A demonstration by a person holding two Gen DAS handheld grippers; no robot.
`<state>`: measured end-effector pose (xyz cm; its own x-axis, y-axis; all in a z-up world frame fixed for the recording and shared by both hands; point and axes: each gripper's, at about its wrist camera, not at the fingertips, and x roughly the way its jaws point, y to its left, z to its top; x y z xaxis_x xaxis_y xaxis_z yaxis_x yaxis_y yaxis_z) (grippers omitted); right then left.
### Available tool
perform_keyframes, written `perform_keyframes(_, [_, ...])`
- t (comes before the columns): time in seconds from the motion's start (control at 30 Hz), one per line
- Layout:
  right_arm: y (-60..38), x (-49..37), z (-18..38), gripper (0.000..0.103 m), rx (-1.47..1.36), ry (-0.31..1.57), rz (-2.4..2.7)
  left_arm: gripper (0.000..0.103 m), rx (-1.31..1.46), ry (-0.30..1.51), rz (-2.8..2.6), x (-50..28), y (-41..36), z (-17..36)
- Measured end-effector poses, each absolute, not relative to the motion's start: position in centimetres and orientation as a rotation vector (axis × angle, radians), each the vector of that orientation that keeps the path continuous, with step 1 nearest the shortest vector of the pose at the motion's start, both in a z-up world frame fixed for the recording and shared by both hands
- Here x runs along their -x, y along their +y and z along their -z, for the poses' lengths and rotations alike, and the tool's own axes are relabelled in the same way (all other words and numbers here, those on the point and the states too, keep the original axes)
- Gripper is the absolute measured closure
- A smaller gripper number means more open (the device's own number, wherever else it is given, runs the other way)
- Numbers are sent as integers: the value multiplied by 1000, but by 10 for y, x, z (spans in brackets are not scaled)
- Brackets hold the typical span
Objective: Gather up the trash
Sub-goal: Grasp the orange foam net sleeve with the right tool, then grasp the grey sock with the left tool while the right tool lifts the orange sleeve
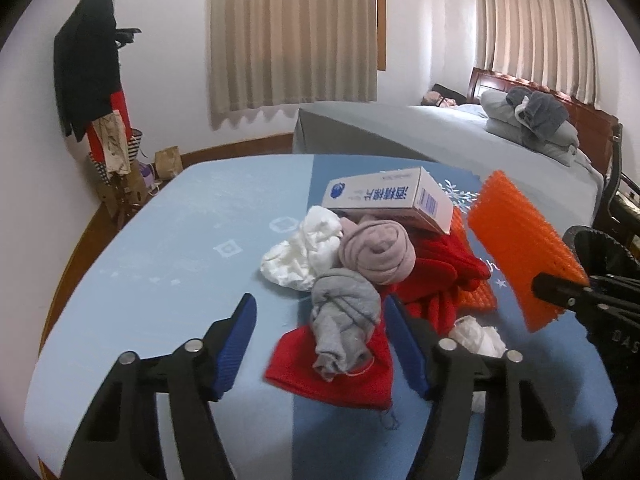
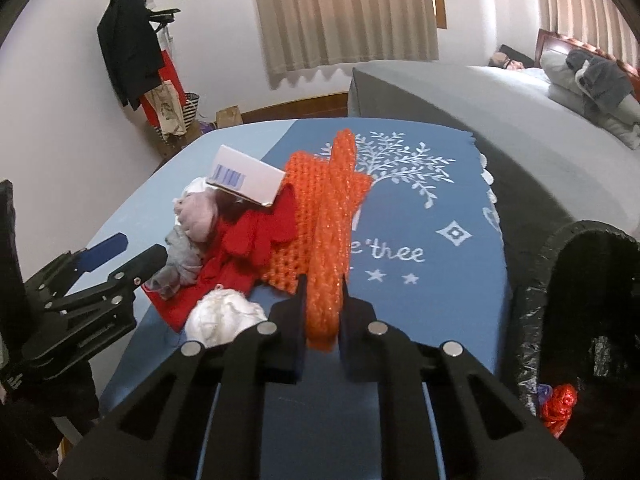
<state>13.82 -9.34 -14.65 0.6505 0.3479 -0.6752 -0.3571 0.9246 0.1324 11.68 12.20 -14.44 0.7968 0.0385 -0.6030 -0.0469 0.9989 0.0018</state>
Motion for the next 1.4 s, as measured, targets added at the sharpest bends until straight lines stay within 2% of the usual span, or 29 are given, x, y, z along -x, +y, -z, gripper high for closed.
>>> perform_keyframes(0.23, [-95, -139, 148, 91, 22, 767, -401, 54, 20, 694, -19, -129, 121, 156])
perform_keyframes(0.33, [-94, -140, 150, 91, 22, 774, -408, 72, 23, 707, 26, -130, 121, 157])
perform_keyframes(0.47, [-93, -137, 146, 91, 32, 765, -414, 82, 22, 699, 38, -128, 117, 155])
perform_keyframes(0.57, [-95, -135, 142, 91, 35, 756, -418, 98, 41, 676, 40, -124, 120, 149])
perform_keyframes(0.83, [-98, -128, 134, 91, 40, 738, -424, 99, 38, 646, 36, -115, 122, 134])
perform_keyframes(0.93, [-99, -128, 137, 91, 41, 750, -422, 95, 24, 667, 18, -115, 120, 139])
perform_keyframes(0.97, [-99, -128, 139, 91, 43, 754, -422, 82, 26, 672, 12, -114, 120, 140])
perform_keyframes(1.0, [-98, -128, 139, 91, 44, 757, -421, 63, 27, 674, -1, -113, 120, 141])
perform_keyframes(1.07, [-98, -129, 142, 91, 43, 766, -422, 45, 24, 663, -31, -107, 123, 142])
perform_keyframes(1.2, [-99, -129, 147, 91, 43, 783, -421, 35, 33, 687, -38, -100, 125, 148])
perform_keyframes(1.4, [-98, -129, 153, 91, 52, 800, -420, 35, 35, 721, -31, -103, 124, 160])
